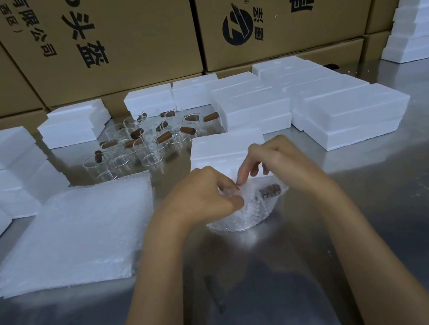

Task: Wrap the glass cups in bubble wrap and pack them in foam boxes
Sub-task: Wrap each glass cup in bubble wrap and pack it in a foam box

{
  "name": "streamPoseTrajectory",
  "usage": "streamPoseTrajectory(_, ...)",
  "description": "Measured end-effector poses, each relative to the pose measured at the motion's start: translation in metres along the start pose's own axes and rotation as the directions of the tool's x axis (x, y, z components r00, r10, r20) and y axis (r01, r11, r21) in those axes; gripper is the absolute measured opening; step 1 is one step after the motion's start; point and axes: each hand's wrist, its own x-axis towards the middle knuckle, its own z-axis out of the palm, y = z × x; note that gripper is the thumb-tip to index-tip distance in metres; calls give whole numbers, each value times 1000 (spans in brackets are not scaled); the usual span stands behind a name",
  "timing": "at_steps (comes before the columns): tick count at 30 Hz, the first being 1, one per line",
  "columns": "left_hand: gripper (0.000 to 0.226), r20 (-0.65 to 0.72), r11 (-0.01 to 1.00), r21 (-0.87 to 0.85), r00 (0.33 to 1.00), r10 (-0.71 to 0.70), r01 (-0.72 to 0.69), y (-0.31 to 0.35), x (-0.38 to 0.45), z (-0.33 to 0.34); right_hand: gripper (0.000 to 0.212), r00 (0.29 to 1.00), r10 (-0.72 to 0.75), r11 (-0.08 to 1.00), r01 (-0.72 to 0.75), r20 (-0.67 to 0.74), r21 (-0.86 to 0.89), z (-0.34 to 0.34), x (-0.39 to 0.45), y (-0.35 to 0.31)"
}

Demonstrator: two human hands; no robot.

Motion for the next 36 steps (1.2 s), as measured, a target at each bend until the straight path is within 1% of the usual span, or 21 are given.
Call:
streamPoseTrajectory(1,20,24,1000,-17,1000,-8,8,0,-1,0,40,1000,15,997,-15,-6,-77,4,-1,0)
streamPoseTrajectory(4,27,78,980,-197,997,30,-14,1,-5,-7,39,999,-4,970,-5,-38,-242,14,0,0)
streamPoseTrajectory(6,19,1,961,-270,998,66,-63,-2,-6,-13,41,1000,-15,932,13,-2,-363,19,2,1)
streamPoseTrajectory(8,21,-91,963,-254,993,74,-95,-4,-7,-17,40,998,2,900,27,67,-435,25,3,1)
streamPoseTrajectory(10,23,-72,977,-199,996,59,-72,-4,-8,-18,42,993,14,886,43,119,-463,30,3,1)
streamPoseTrajectory(12,34,-15,991,-130,999,34,-35,-2,-8,-14,39,992,39,911,15,123,-412,28,3,0)
streamPoseTrajectory(14,43,12,1000,-17,1000,8,-8,2,-7,-8,37,996,52,969,-33,75,-243,21,2,-1)
streamPoseTrajectory(15,46,20,998,59,1000,-1,-1,5,-7,-4,39,999,48,988,-45,16,-144,17,2,-1)
streamPoseTrajectory(17,38,22,985,170,1000,-14,10,9,-5,3,42,991,45,999,-47,-125,-8,5,2,4)
streamPoseTrajectory(18,35,20,983,183,1000,-15,12,9,-4,5,42,983,51,999,-48,-176,19,-2,3,7)
streamPoseTrajectory(20,33,-12,993,119,1000,-4,5,7,-3,3,39,978,82,996,-72,-194,54,-22,3,13)
streamPoseTrajectory(22,26,-151,999,11,987,51,-50,1,-3,-2,37,982,111,986,-90,-151,137,-39,2,20)
streamPoseTrajectory(23,20,-237,996,-3,967,89,-92,-1,-4,-5,36,983,138,978,-114,-125,176,-45,2,22)
streamPoseTrajectory(24,15,-282,992,-9,953,115,-122,-2,-4,-7,33,981,173,970,-154,-93,186,-49,2,25)
streamPoseTrajectory(25,13,-267,991,-28,957,116,-128,-4,-3,-9,30,976,211,967,-202,-44,154,-51,1,27)
streamPoseTrajectory(26,19,-198,993,-60,977,85,-99,-5,-2,-8,28,968,250,964,-251,23,90,-51,-1,29)
streamPoseTrajectory(28,49,26,993,-115,999,-37,40,-8,-2,-8,24,933,321,947,-319,160,-44,-50,-4,31)
streamPoseTrajectory(30,71,190,988,-94,976,-102,122,-9,-4,-7,19,909,351,936,-341,224,-85,-49,-5,32)
streamPoseTrajectory(32,77,202,995,-39,976,-82,92,-8,-3,-4,17,898,348,937,-337,267,-87,-50,-5,32)
streamPoseTrajectory(34,70,140,999,2,989,-46,46,-6,-2,-1,19,876,341,939,-335,342,-77,-50,-5,32)
streamPoseTrajectory(36,58,97,999,-41,995,-23,27,-7,-2,-4,15,852,313,941,-337,420,-17,-49,-7,32)
